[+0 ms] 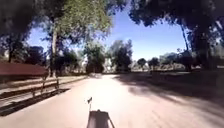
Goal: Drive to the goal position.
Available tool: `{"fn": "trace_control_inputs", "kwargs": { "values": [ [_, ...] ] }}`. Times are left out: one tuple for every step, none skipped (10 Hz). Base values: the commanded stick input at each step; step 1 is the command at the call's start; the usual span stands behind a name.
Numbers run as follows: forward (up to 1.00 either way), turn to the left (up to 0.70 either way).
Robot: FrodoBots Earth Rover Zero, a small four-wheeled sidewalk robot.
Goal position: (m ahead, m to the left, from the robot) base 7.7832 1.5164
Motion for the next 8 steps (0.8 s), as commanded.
{"fn": "trace_control_inputs", "kwargs": {
  "values": [
    [1.0,0.0],
    [1.0,0.0],
    [1.0,0.0],
    [1.0,0.06],
    [1.0,0.4],
    [1.0,0.4],
    [1.0,0.4],
    [1.0,0.4]
  ]
}}
